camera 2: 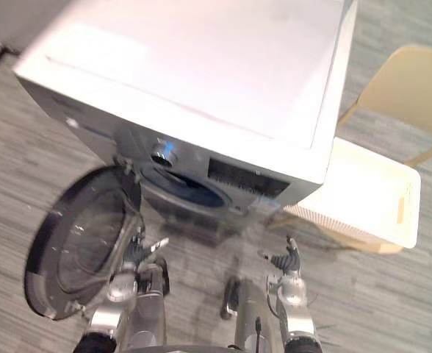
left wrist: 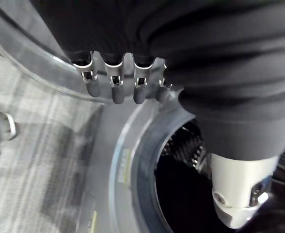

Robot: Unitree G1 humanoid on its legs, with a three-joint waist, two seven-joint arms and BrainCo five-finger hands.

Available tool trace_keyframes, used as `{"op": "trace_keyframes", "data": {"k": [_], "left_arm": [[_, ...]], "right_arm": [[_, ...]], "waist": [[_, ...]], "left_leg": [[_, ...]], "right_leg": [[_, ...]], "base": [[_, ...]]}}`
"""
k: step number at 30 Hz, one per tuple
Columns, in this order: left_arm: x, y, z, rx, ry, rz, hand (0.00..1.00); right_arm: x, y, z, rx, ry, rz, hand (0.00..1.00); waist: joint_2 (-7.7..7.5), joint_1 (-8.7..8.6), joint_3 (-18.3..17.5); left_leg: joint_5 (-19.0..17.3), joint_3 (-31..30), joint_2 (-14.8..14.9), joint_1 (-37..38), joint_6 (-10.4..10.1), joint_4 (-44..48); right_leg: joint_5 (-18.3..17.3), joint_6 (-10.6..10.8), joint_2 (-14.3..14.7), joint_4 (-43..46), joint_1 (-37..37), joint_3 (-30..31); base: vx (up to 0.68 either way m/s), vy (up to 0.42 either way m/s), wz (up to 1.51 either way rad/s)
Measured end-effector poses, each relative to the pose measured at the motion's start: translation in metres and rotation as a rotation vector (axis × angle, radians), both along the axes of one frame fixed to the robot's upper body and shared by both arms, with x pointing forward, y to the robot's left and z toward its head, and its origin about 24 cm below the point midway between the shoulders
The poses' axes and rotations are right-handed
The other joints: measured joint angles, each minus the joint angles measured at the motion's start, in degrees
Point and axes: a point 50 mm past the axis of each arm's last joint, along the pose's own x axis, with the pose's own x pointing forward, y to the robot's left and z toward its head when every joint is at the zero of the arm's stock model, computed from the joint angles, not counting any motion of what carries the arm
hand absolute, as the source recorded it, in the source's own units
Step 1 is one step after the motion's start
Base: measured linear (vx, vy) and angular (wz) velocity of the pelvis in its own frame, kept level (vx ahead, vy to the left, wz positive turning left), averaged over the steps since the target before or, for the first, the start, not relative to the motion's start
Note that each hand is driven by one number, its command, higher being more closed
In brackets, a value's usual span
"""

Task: Pick up the laundry basket with both hands and put the clothes into the washing machine.

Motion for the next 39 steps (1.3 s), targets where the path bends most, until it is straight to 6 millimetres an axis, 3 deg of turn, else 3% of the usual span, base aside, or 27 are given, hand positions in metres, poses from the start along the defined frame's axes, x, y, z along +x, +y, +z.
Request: {"op": "trace_keyframes", "data": {"k": [5, 11, 14, 16, 18, 20, 21, 23, 25, 27, 28, 29, 31, 32, 34, 35, 37, 39], "left_arm": [[-0.029, 0.011, -0.021, -0.007, 0.147, 0.036, 0.00], [-0.037, 0.023, -0.026, 0.025, 0.208, 0.012, 0.00], [-0.027, 0.024, -0.023, 0.029, 0.186, 0.004, 0.00], [0.000, 0.029, -0.013, 0.053, 0.109, -0.015, 0.00], [0.015, 0.029, -0.005, 0.058, 0.055, -0.023, 0.00], [0.023, 0.029, 0.002, 0.064, 0.001, -0.024, 0.00], [0.020, 0.030, 0.003, 0.067, -0.006, -0.018, 0.00], [0.014, 0.032, 0.005, 0.065, -0.027, 0.016, 0.00], [0.013, 0.032, 0.006, 0.072, -0.043, 0.047, 0.00], [0.010, 0.020, 0.002, 0.041, -0.026, 0.048, 0.00], [0.010, 0.014, 0.001, 0.030, -0.026, 0.040, 0.00], [0.006, 0.007, -0.002, 0.012, -0.015, 0.031, 0.00], [0.011, 0.000, -0.001, 0.001, -0.026, 0.007, 0.00], [0.013, -0.002, 0.003, 0.003, -0.048, -0.001, 0.00], [0.023, -0.005, 0.013, 0.009, -0.112, -0.030, 0.00], [0.037, -0.011, 0.025, 0.013, -0.176, -0.064, 0.00], [0.044, -0.013, 0.034, 0.025, -0.223, -0.089, 0.00], [0.057, -0.009, 0.054, 0.071, -0.319, -0.126, 0.00]], "right_arm": [[-0.022, -0.014, -0.025, 0.019, 0.166, -0.046, 0.00], [-0.029, -0.021, -0.032, 0.017, 0.229, -0.060, 0.00], [-0.015, -0.022, -0.028, 0.011, 0.210, -0.047, 0.00], [0.006, -0.017, -0.020, 0.005, 0.159, -0.010, 0.00], [0.010, -0.016, -0.018, -0.002, 0.151, 0.005, 0.00], [0.008, -0.013, -0.019, 0.008, 0.154, 0.009, 0.00], [0.003, -0.009, -0.022, 0.010, 0.170, 0.026, 0.00], [0.001, -0.006, -0.023, 0.011, 0.174, 0.040, 0.00], [0.019, -0.007, -0.013, -0.002, 0.111, 0.047, 0.00], [0.028, -0.018, -0.005, -0.036, 0.067, 0.030, 0.00], [0.026, -0.020, -0.006, -0.035, 0.079, 0.019, 0.00], [0.016, -0.023, -0.010, -0.030, 0.102, -0.009, 0.00], [0.009, -0.024, -0.012, -0.019, 0.109, -0.047, 0.00], [0.006, -0.027, -0.011, -0.025, 0.095, -0.059, 0.00], [0.005, -0.029, -0.009, -0.029, 0.085, -0.067, 0.00], [0.000, -0.035, -0.010, -0.030, 0.092, -0.101, 0.00], [-0.003, -0.042, -0.010, -0.038, 0.096, -0.125, 0.00], [-0.009, -0.037, -0.015, -0.014, 0.117, -0.136, 0.00]], "waist": [[0.66, -0.20, -3.05], [0.36, -1.72, -3.05], [0.00, -1.63, -1.53], [-0.03, -1.77, 0.79], [0.35, -1.48, 2.21], [1.25, -1.28, 3.95], [1.22, -0.53, 3.93], [0.36, 1.01, 3.40], [-0.78, 3.31, 2.05], [3.72, 2.74, 3.32], [4.15, 2.73, 3.17], [3.63, 2.53, 3.44], [3.03, 1.97, 3.64], [1.93, 1.04, 3.57], [2.02, -0.19, 3.41], [2.79, -0.26, 2.82], [3.14, -0.31, 2.35], [1.49, -0.27, 1.30]], "left_leg": [[4.99, 2.09, -2.00, 9.87, 0.34, -13.22], [6.24, 3.40, -3.49, 14.11, 0.73, -17.12], [6.18, 4.56, -3.15, 12.09, 0.81, -15.35], [4.53, 3.64, -1.91, 4.63, 2.67, -8.23], [3.20, 2.62, -1.01, 1.75, 3.86, -5.39], [2.94, 2.16, -0.71, 1.04, 4.28, -3.57], [3.27, 1.30, -1.11, 1.15, 4.37, -2.83], [4.49, 0.59, -2.21, 0.14, 4.36, -2.80], [8.21, 0.83, -2.67, -5.30, 3.72, -4.71], [11.14, -2.17, -2.27, -5.99, 2.96, -10.06], [10.79, -2.51, -2.33, -5.35, 2.71, -12.32], [8.78, -1.44, -2.59, -4.19, 1.34, -15.33], [8.60, 1.26, -2.90, -4.70, 1.87, -7.01], [7.80, 1.36, -3.35, -4.37, 2.41, -0.10], [2.36, 1.14, -3.35, -0.71, 2.50, 4.50], [-0.14, 1.13, -3.56, 4.61, 2.28, -0.85], [1.04, 0.41, -3.96, 7.50, 1.94, -8.52], [5.25, -0.06, -5.44, 8.55, 2.73, -14.08]], "right_leg": [[6.48, 1.16, 0.90, -13.98, 9.00, 0.86], [8.50, 1.56, 1.07, -17.32, 11.82, 2.20], [10.61, 1.46, 1.28, -16.79, 8.94, 4.45], [12.75, 1.37, 1.70, -12.26, 2.48, 5.52], [14.22, 2.75, 1.76, -12.99, 1.76, 6.01], [6.11, 2.06, 0.65, 2.64, 0.13, 5.75], [3.17, 3.59, 0.45, 10.22, 1.77, 5.82], [0.23, 3.71, 0.76, 9.38, 6.23, 5.82], [-4.89, 0.88, 1.74, -2.27, 6.59, 4.34], [-2.95, -0.74, 4.16, -3.03, 5.06, 1.33], [-2.63, -1.23, 4.23, -2.87, 4.83, 0.18], [-1.21, -2.95, 3.37, -4.44, 5.28, -2.12], [-0.52, -3.71, 1.56, -4.84, 6.03, -4.80], [-0.23, -3.98, 0.74, -4.55, 5.78, -6.43], [0.28, -4.26, 0.11, -4.16, 5.53, -8.16], [1.66, -3.71, 0.08, -5.29, 5.53, -9.13], [3.12, -3.04, 0.85, -7.01, 5.67, -9.72], [6.12, -2.31, 0.83, -11.13, 6.16, -10.15]], "base": [[0.12, 0.058, -0.13], [0.00, 0.039, -0.11], [-0.10, 0.032, -0.38], [-0.20, 0.040, -0.25], [-0.23, 0.086, 0.01], [-0.19, 0.062, 0.27], [-0.19, 0.017, 0.39], [-0.19, -0.065, 0.26], [-0.24, -0.178, -0.02], [-0.26, -0.130, 0.47], [-0.28, -0.092, 0.81], [-0.26, -0.092, 0.83], [-0.19, -0.088, 0.86], [-0.14, -0.083, 0.74], [-0.17, -0.013, 0.60], [-0.17, 0.083, 0.36], [-0.12, 0.085, 0.24], [-0.09, 0.092, 0.19]]}}
